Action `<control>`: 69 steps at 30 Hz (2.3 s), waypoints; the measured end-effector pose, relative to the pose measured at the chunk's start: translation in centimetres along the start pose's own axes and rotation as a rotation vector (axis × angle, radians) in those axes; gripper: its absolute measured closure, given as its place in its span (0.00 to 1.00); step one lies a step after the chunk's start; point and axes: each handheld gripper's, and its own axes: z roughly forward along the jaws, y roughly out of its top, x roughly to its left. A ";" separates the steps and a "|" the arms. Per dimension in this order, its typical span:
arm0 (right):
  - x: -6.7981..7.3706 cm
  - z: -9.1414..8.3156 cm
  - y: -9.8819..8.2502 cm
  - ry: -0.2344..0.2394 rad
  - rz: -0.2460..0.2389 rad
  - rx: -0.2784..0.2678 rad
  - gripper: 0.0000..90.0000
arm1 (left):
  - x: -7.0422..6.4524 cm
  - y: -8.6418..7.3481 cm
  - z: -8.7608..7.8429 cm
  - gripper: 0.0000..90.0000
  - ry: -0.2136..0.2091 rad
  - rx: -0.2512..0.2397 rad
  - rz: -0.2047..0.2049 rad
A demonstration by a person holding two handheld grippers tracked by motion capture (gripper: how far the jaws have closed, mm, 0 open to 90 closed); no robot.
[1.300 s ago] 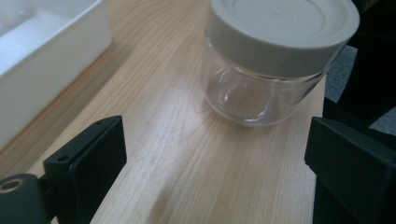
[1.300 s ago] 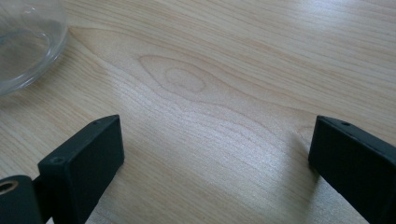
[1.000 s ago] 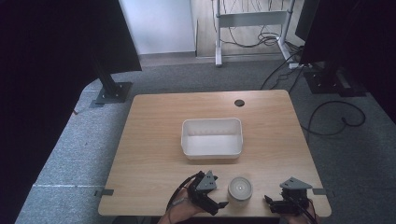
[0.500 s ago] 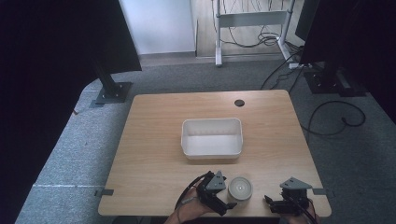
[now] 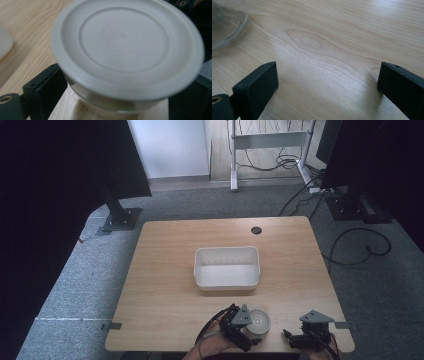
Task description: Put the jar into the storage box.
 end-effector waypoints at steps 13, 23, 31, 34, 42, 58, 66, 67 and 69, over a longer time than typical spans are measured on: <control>0.0 0.0 0.0 0.001 0.000 0.000 0.03 | -0.3 0.6 1.3 0.11 0.033 0.003 0.007; 0.0 0.0 0.0 0.000 -0.001 0.000 0.03 | -0.3 0.8 1.0 0.11 0.059 0.007 -0.002; 0.0 0.0 0.0 0.001 -0.001 0.000 0.03 | 0.4 1.1 0.2 0.11 0.087 0.000 -0.010; 0.0 0.0 0.0 0.000 -0.001 0.000 0.03 | 0.7 1.2 0.0 0.11 0.098 -0.002 -0.012; 0.0 0.0 0.0 0.001 -0.001 0.000 0.03 | 1.4 1.5 -0.8 0.11 0.122 -0.012 -0.020; 0.0 0.0 0.0 0.001 -0.001 0.000 0.03 | 4.3 2.0 -2.6 0.11 0.186 -0.026 -0.070; 0.0 0.0 0.0 0.001 -0.001 0.000 0.03 | 5.3 2.4 -3.2 0.11 0.219 -0.029 -0.080; 0.0 0.0 0.0 0.001 -0.001 -0.001 0.03 | 5.5 2.5 -3.3 0.11 0.223 -0.031 -0.081; 0.0 0.0 0.0 0.001 -0.001 -0.001 0.03 | 5.8 2.7 -3.5 0.11 0.233 -0.035 -0.084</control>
